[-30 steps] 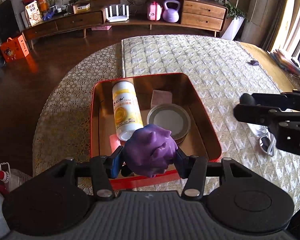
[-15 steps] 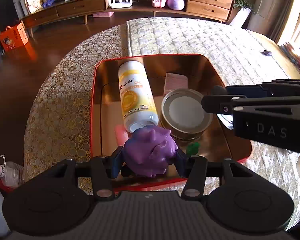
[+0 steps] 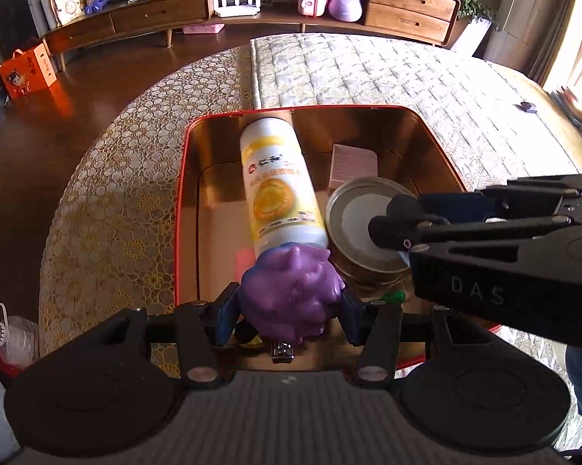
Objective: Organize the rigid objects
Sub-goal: 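Open left tool dropping plush toy in box while right tool releases jar, then withdraw both tools from the box toward the red packet and purple block, then close left tool on red packet while right tool grasps small purple block, then carry red packet with left tool to red box while right tool carries purple block there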
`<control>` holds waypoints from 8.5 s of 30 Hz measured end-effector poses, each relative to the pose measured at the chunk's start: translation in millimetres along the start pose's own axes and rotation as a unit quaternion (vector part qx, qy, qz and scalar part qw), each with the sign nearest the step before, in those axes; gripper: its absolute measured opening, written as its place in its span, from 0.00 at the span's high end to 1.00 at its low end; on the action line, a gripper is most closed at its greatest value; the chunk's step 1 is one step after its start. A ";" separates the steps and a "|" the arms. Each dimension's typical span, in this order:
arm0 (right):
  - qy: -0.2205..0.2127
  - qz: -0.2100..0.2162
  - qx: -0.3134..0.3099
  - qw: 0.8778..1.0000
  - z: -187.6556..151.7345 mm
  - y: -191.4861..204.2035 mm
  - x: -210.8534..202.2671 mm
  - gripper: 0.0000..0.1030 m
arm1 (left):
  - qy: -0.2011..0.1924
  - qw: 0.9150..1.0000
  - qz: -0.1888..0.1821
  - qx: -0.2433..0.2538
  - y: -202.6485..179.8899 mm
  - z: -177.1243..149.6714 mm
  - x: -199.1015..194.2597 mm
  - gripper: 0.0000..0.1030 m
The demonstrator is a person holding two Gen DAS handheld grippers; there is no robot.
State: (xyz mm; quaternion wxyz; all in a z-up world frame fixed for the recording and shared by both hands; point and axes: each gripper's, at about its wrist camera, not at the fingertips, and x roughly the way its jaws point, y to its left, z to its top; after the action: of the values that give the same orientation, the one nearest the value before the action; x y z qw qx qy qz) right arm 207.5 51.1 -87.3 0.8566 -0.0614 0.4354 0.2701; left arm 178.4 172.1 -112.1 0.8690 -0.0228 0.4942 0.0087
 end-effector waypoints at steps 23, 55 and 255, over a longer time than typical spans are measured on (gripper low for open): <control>-0.017 0.016 0.001 1.000 -3.3 5.3 -40.5 0.57 | -0.030 1.000 0.001 0.000 -6.4 -10.3 -29.4 0.37; -0.097 -0.010 0.045 0.994 -50.5 -87.0 -172.2 0.12 | -0.094 0.995 -0.017 0.037 -86.5 -16.5 -92.4 0.21; -0.100 0.010 -0.045 0.994 -50.3 -50.9 -181.7 0.66 | -0.083 0.995 -0.040 -0.035 -45.3 20.7 -122.0 0.83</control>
State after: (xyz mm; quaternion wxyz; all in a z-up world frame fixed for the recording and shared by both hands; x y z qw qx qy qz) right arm 111.7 -83.4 16.8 0.8895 -0.0682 0.3357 0.3025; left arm 135.6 128.8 4.7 0.9051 -0.0724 0.4189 -0.0072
